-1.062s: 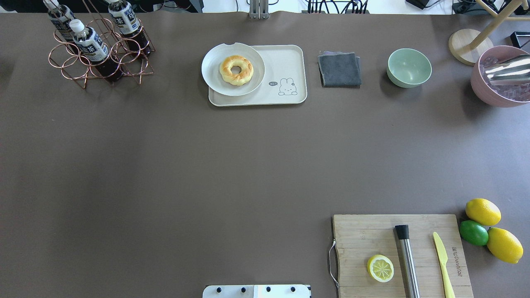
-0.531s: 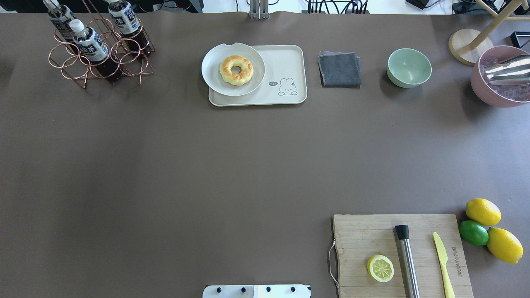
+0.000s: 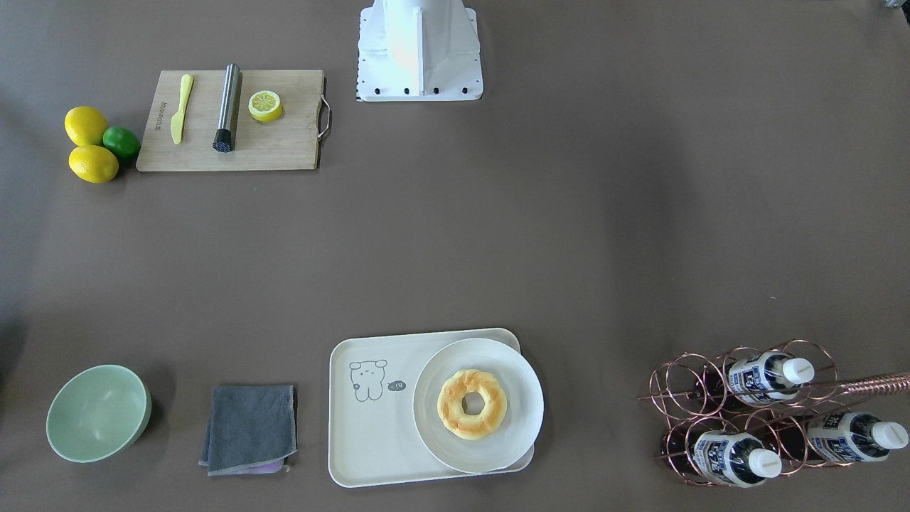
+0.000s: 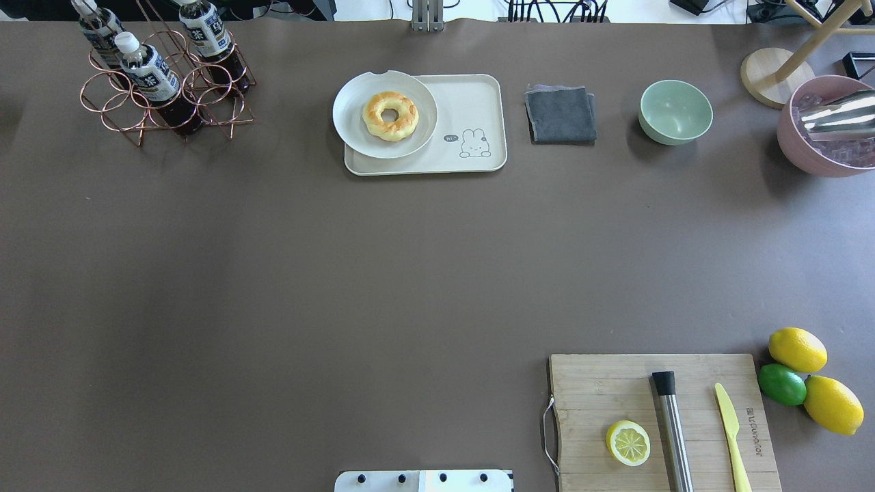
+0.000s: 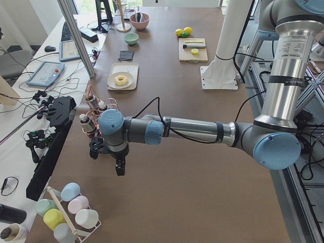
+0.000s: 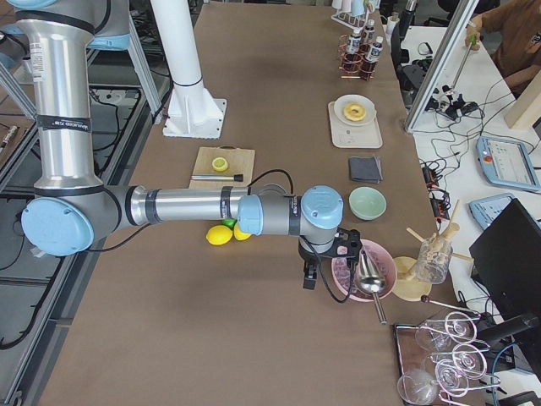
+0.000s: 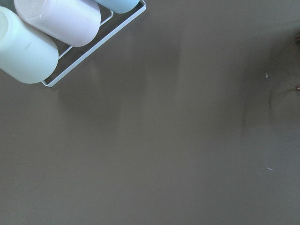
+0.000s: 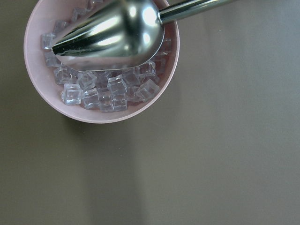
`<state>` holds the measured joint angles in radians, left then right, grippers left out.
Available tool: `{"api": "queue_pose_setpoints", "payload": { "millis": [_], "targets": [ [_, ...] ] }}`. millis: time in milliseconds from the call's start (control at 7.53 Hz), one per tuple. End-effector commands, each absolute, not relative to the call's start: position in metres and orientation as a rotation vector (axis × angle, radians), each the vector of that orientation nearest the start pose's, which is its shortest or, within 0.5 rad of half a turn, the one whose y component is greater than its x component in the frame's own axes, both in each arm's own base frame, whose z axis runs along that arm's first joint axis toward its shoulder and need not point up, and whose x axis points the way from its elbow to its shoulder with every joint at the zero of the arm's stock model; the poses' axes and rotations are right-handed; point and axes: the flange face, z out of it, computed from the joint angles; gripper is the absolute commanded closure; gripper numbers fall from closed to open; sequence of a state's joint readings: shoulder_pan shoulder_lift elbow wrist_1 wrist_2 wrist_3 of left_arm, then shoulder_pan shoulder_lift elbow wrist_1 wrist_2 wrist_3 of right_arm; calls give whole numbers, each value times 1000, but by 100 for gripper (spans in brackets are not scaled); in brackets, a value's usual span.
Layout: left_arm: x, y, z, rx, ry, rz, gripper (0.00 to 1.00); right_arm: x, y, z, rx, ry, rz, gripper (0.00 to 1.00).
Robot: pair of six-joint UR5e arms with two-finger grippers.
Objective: Place tea on tray
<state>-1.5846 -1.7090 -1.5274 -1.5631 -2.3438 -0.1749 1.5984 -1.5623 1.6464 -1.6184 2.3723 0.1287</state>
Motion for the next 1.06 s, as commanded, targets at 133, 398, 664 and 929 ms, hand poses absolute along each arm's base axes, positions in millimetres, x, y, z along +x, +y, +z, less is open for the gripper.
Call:
{"api": "queue_pose_setpoints", "payload": {
  "millis": [133,398,664,929],
  "targets": [
    [-71,-554,609,21,776,-144,2,75,-495,618,-3,-808,130,0],
    [-72,-556,605,25,775,-144,2,75,-495,620,-6,-808,133,0],
    [-72,-556,605,26,773,-146,2,75,-498,617,-2,-808,133,0],
    [-72,-557,603,31,774,-143,2,74,-500,616,-2,-808,132,0]
  ]
}}
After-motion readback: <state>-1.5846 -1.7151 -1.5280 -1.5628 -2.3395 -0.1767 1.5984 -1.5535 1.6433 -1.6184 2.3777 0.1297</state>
